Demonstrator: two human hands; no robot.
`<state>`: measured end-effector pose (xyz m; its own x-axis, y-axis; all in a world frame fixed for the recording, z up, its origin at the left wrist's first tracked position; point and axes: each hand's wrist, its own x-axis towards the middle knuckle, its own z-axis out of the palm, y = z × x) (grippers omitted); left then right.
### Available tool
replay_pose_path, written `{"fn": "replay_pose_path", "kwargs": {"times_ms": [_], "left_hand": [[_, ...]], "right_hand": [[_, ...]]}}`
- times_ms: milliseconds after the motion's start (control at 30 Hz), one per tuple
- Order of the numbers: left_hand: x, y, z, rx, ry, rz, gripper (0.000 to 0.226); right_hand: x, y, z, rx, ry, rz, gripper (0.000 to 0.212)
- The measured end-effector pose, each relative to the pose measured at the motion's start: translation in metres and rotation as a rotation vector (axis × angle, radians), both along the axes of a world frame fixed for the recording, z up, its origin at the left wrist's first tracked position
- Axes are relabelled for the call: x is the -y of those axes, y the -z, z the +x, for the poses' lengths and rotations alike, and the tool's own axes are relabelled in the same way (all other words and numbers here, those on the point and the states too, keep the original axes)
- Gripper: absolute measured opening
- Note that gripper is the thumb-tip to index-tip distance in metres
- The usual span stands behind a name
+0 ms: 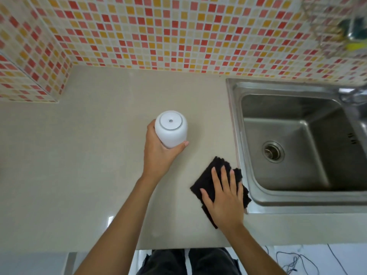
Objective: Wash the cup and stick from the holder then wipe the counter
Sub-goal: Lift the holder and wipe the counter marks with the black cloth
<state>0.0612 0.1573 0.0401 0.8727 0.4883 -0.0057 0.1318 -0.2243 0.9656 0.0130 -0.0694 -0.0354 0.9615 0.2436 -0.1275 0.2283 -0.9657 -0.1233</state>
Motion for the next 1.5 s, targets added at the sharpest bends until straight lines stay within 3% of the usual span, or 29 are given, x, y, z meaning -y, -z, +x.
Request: {"fn": "replay_pose_path", "kwargs": {"times_ms": [200, 400, 467, 600, 767, 867, 1133, 1267, 1333, 1367, 1500], "left_hand": [[0.017, 0.014, 0.005, -0.016, 0.055, 0.002, 0.091], [0.023, 0.021, 0.005, -0.037, 0.059, 0.013, 0.089], [0.025, 0.024, 0.007, -0.039, 0.067, 0.010, 0.089], [0.029, 0.025, 0.010, -0.035, 0.079, 0.017, 0.089], [0.033, 0.024, 0.015, -0.034, 0.102, 0.020, 0.089], [0.033, 0.025, 0.016, -0.040, 0.102, 0.009, 0.089], [0.032, 0.031, 0.016, -0.050, 0.117, 0.004, 0.091], [0.029, 0.040, 0.007, -0.081, 0.148, 0.033, 0.098], [0.032, 0.049, -0.005, -0.207, 0.129, 0.105, 0.104], [0.037, 0.052, -0.014, -0.287, 0.084, 0.148, 0.099], [0.071, 0.054, -0.053, -0.405, -0.029, 0.338, 0.039]], "right_hand": [[-0.035, -0.005, 0.049, 0.010, 0.152, 0.009, 0.072], [-0.019, -0.023, 0.078, 0.163, 0.169, 0.269, 0.029], [-0.011, -0.023, 0.087, 0.090, 0.128, 0.340, 0.032], [-0.006, -0.029, 0.102, -0.074, 0.036, 0.294, 0.052], [-0.001, -0.035, 0.113, -0.135, 0.086, 0.385, 0.045], [0.001, -0.033, 0.115, -0.228, 0.113, 0.341, 0.051], [0.004, -0.036, 0.118, -0.347, 0.054, 0.316, 0.036], [0.010, -0.050, 0.125, -0.468, 0.094, 0.469, 0.033], [0.015, -0.054, 0.126, -0.538, 0.122, 0.539, 0.028], [0.018, -0.053, 0.127, -0.559, 0.125, 0.564, 0.025], [0.024, -0.050, 0.124, -0.564, 0.119, 0.600, 0.020]]}}
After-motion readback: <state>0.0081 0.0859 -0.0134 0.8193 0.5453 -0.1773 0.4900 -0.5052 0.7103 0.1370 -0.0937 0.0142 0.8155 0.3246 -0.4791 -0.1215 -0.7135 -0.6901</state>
